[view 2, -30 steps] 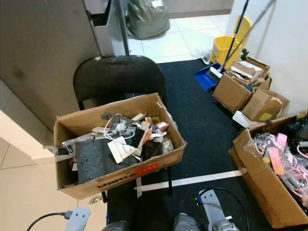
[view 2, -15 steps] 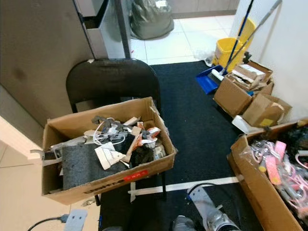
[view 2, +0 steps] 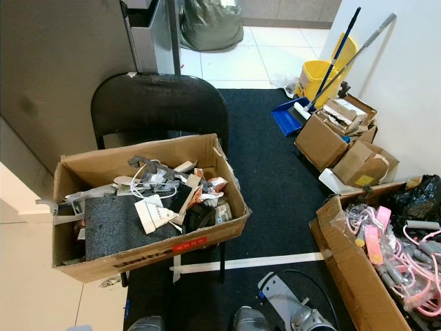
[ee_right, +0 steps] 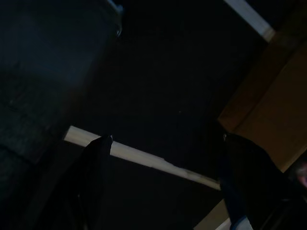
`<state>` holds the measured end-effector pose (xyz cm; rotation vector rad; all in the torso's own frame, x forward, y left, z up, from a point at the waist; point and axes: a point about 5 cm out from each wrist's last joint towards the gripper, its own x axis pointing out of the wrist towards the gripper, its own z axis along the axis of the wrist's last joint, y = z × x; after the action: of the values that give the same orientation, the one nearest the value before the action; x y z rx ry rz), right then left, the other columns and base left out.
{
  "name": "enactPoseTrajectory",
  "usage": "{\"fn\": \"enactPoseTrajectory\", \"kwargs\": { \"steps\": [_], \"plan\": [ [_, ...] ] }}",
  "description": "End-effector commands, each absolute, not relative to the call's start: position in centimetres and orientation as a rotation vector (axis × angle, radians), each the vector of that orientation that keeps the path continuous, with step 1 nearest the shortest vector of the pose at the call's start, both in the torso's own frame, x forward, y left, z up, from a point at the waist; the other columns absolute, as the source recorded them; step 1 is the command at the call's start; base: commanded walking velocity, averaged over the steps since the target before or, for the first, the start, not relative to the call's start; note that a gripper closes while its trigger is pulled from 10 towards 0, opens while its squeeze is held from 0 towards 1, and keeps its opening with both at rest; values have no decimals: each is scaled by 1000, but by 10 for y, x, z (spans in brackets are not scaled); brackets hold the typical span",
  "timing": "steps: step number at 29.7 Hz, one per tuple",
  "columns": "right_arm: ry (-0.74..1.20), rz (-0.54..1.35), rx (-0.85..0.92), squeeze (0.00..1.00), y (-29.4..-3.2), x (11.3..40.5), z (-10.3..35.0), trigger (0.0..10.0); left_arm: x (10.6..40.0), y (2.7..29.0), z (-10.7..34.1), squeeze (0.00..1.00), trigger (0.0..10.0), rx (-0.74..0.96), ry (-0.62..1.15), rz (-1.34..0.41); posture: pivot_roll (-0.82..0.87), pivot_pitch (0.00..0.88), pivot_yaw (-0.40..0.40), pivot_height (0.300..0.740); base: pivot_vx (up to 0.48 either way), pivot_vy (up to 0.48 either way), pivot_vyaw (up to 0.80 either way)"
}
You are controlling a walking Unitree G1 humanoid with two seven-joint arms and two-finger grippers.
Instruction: Picking trash to rubbish bin
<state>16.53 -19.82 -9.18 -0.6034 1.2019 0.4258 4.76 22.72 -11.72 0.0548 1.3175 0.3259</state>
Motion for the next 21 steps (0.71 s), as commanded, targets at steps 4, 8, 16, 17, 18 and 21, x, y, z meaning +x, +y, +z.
{"fn": "enactPoseTrajectory", "kwargs": {
  "steps": [4,8,16,17,18,21],
  "plan": [
    [1180,455,-622,0,-186,174,-90,10000,60,228,-115,0,10000,48,1273,332,173,11,-63,740,0,0,0],
    [1162,501,-599,0,-170,173,-92,10000,78,237,-110,0,10000,149,1216,282,143,3,-43,740,0,0,0],
    [1219,504,-476,0,-167,158,-98,10000,111,211,-107,0,10000,275,1123,59,105,3,-5,740,0,0,0],
    [1235,512,-477,0,-169,154,-99,10000,113,205,-108,0,10000,258,1135,32,98,13,-2,740,0,0,0],
    [1239,516,-492,0,-171,153,-99,10000,111,201,-109,0,10000,225,1154,28,96,15,-3,740,0,0,0],
    [1240,503,-516,0,-177,154,-99,10000,107,198,-111,0,10000,165,1187,25,79,25,3,740,0,0,0]
  ]
}}
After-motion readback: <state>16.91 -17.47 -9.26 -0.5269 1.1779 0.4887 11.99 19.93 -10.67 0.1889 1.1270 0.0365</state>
